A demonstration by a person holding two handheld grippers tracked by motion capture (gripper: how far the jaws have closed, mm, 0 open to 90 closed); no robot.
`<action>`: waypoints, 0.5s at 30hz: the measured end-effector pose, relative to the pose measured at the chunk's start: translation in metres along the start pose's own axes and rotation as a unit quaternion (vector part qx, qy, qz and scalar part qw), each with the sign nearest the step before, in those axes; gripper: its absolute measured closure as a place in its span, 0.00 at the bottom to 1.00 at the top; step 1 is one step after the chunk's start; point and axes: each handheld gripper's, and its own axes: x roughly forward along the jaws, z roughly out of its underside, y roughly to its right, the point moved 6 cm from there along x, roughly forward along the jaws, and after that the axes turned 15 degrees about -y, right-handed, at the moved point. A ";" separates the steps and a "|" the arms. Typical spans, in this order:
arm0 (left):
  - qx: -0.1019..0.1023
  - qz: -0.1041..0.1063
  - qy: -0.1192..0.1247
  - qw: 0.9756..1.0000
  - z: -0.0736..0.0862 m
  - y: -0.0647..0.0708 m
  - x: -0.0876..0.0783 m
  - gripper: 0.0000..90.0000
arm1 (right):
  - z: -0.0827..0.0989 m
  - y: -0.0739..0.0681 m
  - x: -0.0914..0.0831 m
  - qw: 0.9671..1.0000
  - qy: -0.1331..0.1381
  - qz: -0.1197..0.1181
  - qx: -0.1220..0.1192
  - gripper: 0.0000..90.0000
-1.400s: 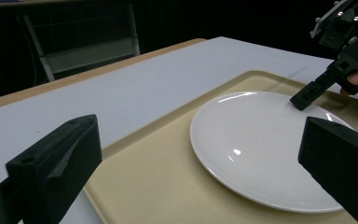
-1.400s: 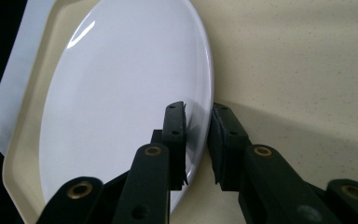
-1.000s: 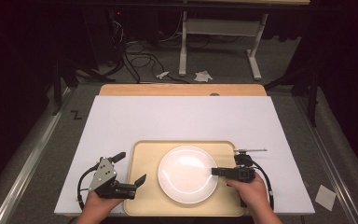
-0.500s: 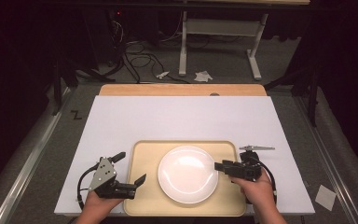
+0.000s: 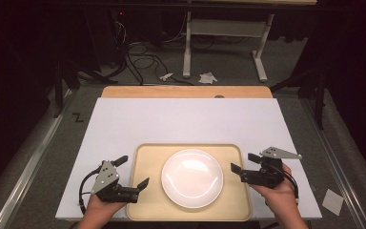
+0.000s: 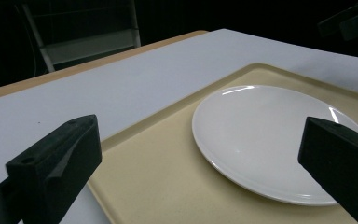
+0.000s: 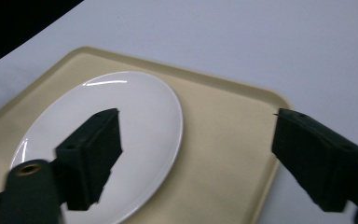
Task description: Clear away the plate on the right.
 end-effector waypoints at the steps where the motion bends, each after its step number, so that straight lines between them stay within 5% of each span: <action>1: 0.000 0.000 0.000 1.000 0.000 0.001 0.001 0.00 | 0.002 0.001 -0.003 1.000 0.004 0.008 -0.005 0.07; 5: 0.003 0.001 -0.004 1.000 0.000 0.003 0.002 0.00 | 0.012 0.007 -0.011 0.999 0.008 0.030 -0.006 0.00; 15: 0.002 0.004 -0.008 1.000 0.000 0.007 0.003 0.00 | 0.027 0.022 -0.036 0.995 0.089 0.033 0.013 0.00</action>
